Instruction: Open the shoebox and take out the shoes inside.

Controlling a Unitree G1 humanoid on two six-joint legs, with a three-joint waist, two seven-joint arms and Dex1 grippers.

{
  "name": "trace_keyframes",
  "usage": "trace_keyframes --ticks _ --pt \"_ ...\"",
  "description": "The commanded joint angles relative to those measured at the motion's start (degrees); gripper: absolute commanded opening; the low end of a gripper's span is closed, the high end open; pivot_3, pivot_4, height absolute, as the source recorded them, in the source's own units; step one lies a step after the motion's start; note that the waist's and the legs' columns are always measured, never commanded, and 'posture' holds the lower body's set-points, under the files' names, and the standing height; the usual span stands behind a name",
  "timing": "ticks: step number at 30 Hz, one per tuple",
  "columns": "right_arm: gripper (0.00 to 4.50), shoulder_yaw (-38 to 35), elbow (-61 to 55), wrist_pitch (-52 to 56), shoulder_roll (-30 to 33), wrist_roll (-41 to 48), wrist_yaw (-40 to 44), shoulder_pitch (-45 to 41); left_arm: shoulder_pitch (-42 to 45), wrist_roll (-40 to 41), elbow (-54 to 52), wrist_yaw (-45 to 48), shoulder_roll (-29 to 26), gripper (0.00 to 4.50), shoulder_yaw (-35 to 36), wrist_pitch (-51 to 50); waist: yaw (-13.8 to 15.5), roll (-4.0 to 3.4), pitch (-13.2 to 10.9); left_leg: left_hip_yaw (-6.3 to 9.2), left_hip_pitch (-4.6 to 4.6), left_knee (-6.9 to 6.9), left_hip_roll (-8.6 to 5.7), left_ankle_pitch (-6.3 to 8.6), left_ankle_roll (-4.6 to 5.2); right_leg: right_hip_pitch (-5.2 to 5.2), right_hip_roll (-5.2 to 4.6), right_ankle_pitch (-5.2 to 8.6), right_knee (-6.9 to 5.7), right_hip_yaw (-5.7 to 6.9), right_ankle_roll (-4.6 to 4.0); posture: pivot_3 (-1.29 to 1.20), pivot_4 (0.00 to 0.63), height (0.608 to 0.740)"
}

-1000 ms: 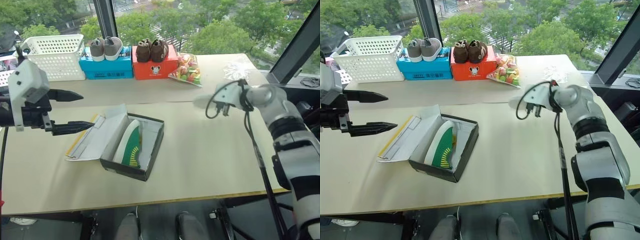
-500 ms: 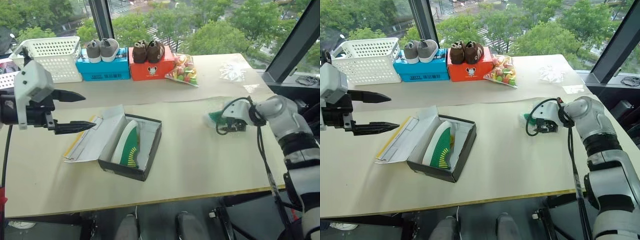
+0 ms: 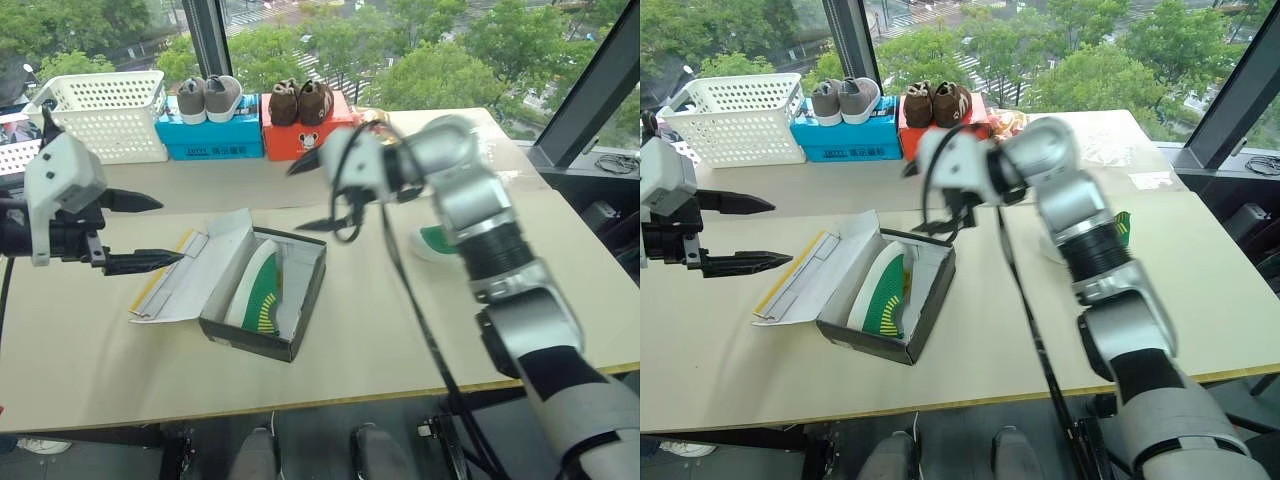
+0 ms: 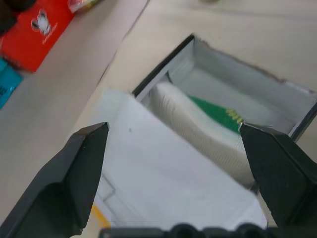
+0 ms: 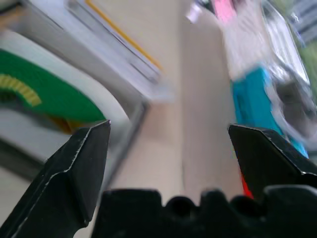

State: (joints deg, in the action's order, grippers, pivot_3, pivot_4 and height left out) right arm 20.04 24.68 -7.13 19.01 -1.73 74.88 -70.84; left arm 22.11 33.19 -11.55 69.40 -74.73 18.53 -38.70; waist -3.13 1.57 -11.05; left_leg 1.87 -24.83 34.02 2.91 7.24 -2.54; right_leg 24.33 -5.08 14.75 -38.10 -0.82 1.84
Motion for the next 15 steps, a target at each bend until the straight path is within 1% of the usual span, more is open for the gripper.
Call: trace_keyframes --ticks 1,4,8,13,15 --pt "4.43 3.2 3.7 -12.0 -1.8 -1.6 2.0 -1.3 -2.3 -1.5 -1.2 0.6 -1.9 4.5 5.7 0.4 0.4 0.03 0.0 0.0 -0.02 0.01 0.0 0.0 0.0 0.01 0.0 0.0 0.01 0.0 0.0 0.0 0.15 0.74" --pt "4.43 6.4 10.0 -21.5 -4.2 -4.3 2.3 -3.4 -5.0 -1.7 -2.7 0.7 -1.7 4.5 8.9 -0.6 0.5 0.04 0.0 0.0 -0.01 0.01 0.0 0.0 -0.01 -0.01 0.0 0.0 0.03 0.02 0.01 0.0 0.15 0.74" --pt "4.43 9.5 21.3 -32.9 -7.1 -9.8 -0.9 -8.3 -8.2 -1.4 -5.6 0.1 -0.7 4.5 12.9 -2.7 0.3 0.04 0.0 0.0 0.01 0.01 0.02 0.0 -0.01 0.02 0.03 0.0 -0.01 0.01 0.01 0.0 0.15 0.74" --pt "4.43 11.3 32.5 -40.9 -9.9 -14.4 -5.2 -12.6 -11.7 -1.2 -8.7 -0.3 0.2 4.5 17.2 -5.3 0.1 0.05 0.0 0.0 0.05 -0.04 0.03 0.01 -0.03 0.0 0.04 -0.01 0.01 0.0 -0.01 0.0 0.15 0.74" --pt "4.43 12.6 37.3 -41.9 -11.3 -18.4 -9.9 -14.9 -13.1 -1.3 -9.8 -0.4 0.6 4.5 19.0 -6.3 0.0 0.05 0.0 0.0 0.06 -0.05 0.03 0.01 -0.03 0.0 0.04 -0.01 0.01 0.0 -0.02 0.0 0.15 0.74"
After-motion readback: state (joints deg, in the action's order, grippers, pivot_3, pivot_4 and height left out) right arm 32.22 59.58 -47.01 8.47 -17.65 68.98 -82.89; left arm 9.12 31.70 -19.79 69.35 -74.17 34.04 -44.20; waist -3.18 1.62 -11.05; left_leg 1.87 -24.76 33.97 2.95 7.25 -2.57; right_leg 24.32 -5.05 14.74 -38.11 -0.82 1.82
